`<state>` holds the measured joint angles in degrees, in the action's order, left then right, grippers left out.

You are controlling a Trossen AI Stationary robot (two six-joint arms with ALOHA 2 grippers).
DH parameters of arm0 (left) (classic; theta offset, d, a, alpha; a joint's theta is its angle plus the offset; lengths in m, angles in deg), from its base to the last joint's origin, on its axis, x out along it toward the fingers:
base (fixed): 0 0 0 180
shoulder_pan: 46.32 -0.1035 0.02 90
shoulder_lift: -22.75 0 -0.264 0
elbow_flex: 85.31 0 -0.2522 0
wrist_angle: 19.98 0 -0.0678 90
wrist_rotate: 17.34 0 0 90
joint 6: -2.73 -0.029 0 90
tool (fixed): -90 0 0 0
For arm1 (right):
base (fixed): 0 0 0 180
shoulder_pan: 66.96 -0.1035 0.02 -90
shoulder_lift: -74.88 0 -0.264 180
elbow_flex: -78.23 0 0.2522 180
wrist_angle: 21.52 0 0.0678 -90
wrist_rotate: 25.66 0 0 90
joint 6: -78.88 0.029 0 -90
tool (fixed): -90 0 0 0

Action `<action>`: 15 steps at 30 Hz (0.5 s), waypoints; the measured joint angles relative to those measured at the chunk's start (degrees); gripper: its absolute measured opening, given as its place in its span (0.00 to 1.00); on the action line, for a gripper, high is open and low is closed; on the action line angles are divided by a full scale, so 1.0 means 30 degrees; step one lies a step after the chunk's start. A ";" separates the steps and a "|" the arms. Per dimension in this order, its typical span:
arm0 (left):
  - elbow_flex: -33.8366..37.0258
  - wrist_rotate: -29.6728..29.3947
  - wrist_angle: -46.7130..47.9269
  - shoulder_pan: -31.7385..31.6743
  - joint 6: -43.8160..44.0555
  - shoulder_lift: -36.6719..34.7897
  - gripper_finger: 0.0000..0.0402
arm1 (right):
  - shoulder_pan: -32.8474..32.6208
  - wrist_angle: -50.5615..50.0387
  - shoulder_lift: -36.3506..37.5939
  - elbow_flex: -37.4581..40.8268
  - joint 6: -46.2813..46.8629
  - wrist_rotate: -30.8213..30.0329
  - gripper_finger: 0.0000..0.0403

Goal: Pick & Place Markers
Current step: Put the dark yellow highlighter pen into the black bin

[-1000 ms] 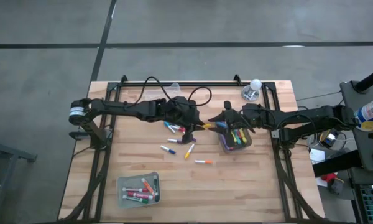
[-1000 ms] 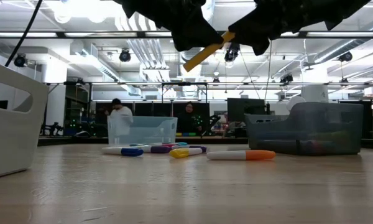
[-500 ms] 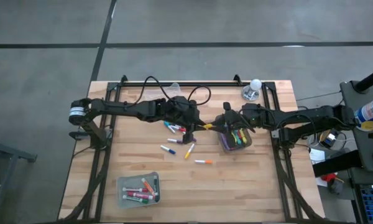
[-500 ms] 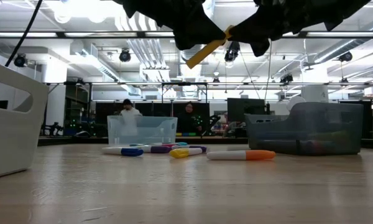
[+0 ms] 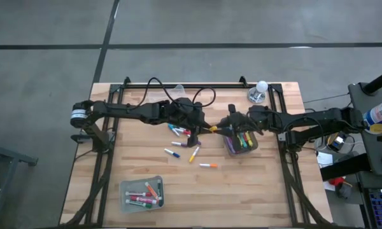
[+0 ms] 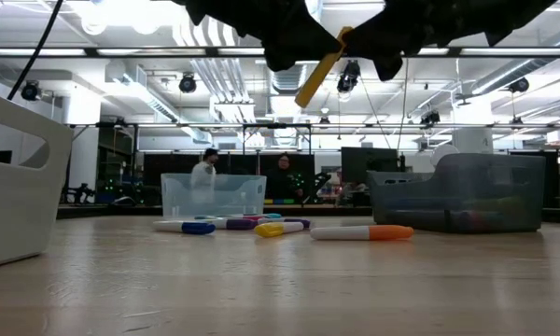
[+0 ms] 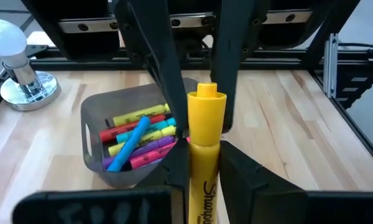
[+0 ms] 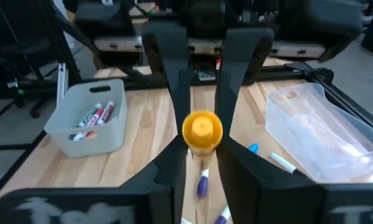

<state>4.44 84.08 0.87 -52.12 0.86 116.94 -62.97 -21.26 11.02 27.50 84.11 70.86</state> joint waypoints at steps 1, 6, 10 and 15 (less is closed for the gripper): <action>0.0000 -0.0006 -0.0014 0.0000 -0.0005 0.0007 0.14 | 0.0000 0.0131 0.0000 -0.0001 0.0066 0.0001 0.23; 0.0007 -0.0056 -0.0094 0.0000 0.0024 0.0044 0.14 | 0.0000 0.0749 0.0000 -0.0029 0.0132 0.0000 0.31; 0.0007 -0.0052 -0.0386 0.0000 0.0102 0.0044 0.14 | 0.0000 0.0951 -0.0387 -0.0062 0.0345 0.0005 0.34; 0.0087 -0.0069 0.0243 -0.0007 0.0207 0.0058 0.14 | 0.0002 0.1414 -0.1607 -0.0183 0.0402 -0.0007 0.31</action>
<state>4.70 83.88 1.60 -52.14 1.48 117.11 -62.96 -17.02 6.20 26.95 85.32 70.84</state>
